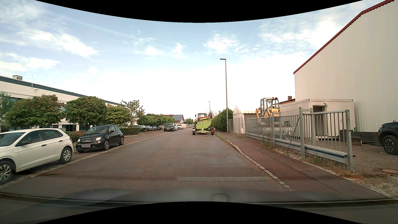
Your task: Follow the waypoints while adhering to traffic rules and regulations
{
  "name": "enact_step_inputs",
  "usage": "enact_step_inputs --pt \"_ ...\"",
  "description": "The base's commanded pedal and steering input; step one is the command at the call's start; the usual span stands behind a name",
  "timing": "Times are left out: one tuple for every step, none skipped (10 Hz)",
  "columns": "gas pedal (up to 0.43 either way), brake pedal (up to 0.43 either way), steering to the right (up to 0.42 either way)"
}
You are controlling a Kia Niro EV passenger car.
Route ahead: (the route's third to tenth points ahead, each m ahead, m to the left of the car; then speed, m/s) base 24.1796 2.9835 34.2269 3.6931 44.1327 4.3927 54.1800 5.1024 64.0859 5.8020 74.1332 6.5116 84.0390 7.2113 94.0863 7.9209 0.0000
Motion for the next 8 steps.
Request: enact_step_inputs --pt "0.000 0.201 -0.007" --pt "0.000 0.201 -0.007" --pt "0.000 0.189 -0.007" --pt "0.000 0.201 -0.006" --pt "0.000 0.207 -0.006" --pt "0.000 0.207 -0.006" --pt "0.000 0.207 -0.006" --pt "0.000 0.207 -0.006"
